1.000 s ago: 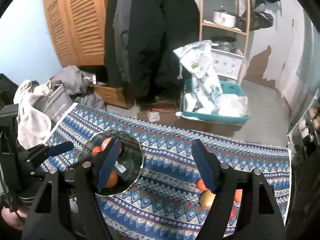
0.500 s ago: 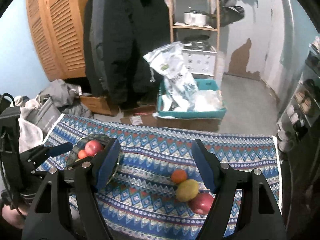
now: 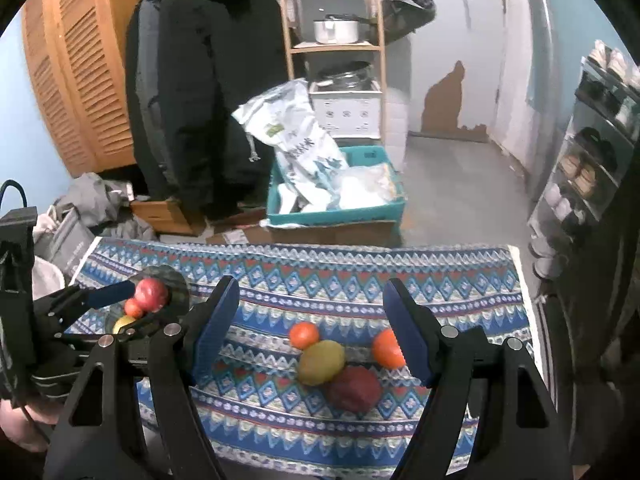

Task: Organize fruits
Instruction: 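Move both open tools back toward the remaining fruit on the cloth, then close the left tool on a small orange while the right tool grasps a large orange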

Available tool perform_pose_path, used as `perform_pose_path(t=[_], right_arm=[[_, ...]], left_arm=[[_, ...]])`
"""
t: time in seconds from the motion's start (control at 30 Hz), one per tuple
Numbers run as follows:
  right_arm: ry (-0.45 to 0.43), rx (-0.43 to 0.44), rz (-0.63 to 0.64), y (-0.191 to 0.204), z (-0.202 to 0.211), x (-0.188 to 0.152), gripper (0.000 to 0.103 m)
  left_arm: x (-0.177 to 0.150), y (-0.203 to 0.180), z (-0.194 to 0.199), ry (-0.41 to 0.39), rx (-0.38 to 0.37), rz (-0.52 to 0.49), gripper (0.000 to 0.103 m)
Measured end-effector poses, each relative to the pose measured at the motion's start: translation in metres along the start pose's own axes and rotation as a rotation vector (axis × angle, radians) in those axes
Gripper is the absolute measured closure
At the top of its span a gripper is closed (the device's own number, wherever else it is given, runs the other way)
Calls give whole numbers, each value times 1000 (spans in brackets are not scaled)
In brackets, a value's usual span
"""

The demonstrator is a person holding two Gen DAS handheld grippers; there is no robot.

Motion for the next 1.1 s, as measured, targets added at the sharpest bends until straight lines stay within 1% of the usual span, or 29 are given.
perform_pose_path(t=[0.23, 0.43, 0.53, 0.6, 0.67, 0.73, 0.9, 1.1], right_arm=[[31, -29, -20, -25, -7, -10, 27], [69, -46, -41, -42, -24, -19, 27], [98, -62, -55, -52, -36, -24, 27], [126, -69, -72, -59, -46, -30, 27], [159, -81, -87, -68, -58, -37, 27], [193, -96, -95, -76, -70, -44, 28], [276, -109, -117, -91, -101, -64, 28], [369, -104, -147, -107, -138, -88, 28]], left_arm=[[-4, -10, -25, 54, -3, -9, 27], [-6, -14, -53, 119, -10, 1, 27], [-5, -15, -69, 152, -27, 15, 27], [-4, -15, -83, 182, -33, 29, 27], [-3, -15, -94, 194, -38, 31, 27], [-3, -16, -109, 218, -25, 28, 27], [-6, -21, -138, 267, -32, 41, 27], [-10, -30, -168, 304, -28, 14, 27]])
Point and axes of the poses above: each gripper's, at about its wrist camera, not at the fingertips, and z roughly against the way its jaws point, y to its left, x to its top, the point moved 5 cm from there along -z, roughly the way its jaws point, and after that the axes turned 1 degree about x, right-handed, at the moved point
